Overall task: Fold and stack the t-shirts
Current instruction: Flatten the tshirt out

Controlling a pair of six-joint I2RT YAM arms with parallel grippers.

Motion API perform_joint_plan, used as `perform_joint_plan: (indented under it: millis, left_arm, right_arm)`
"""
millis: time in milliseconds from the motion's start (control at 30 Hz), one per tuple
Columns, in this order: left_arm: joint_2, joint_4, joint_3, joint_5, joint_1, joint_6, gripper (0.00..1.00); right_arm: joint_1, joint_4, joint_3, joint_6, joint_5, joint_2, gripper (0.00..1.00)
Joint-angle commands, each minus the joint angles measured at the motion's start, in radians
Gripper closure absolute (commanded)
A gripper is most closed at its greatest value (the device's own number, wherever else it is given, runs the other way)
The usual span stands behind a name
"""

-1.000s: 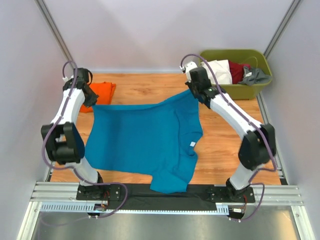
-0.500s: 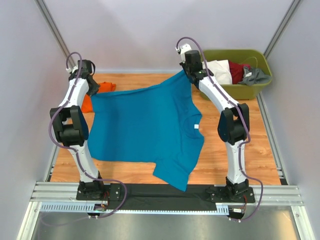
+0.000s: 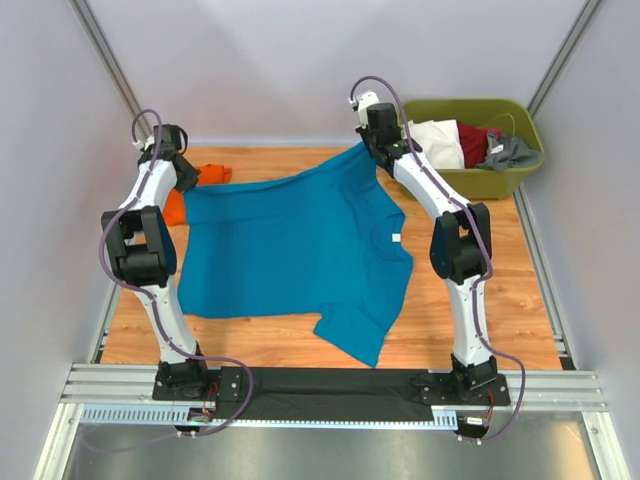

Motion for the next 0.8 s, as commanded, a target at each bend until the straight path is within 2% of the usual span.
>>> perform_joint_plan:
  millis: [0, 367, 600, 767]
  left_arm:
    - [-0.088, 0.089, -0.034, 0.039, 0.005, 0.004, 1.0]
    - [-0.332, 0.182, -0.322, 0.005, 0.005, -0.111, 1.0]
    - [-0.401, 0.198, -0.467, 0.035, 0.003, -0.147, 1.0]
    - [-0.456, 0.208, -0.545, 0.047, 0.005, -0.157, 1.0]
  right_arm:
    - [0.007, -0.027, -0.019, 0.022, -0.021, -0.103, 1.0]
    - [0.021, -0.051, -0.229, 0.03, -0.004, -0.301, 1.0]
    - [0.035, -0.059, -0.426, 0.065, -0.001, -0.407, 1.0]
    - [0.037, -0.08, -0.506, 0.089, 0.004, -0.466, 1.0]
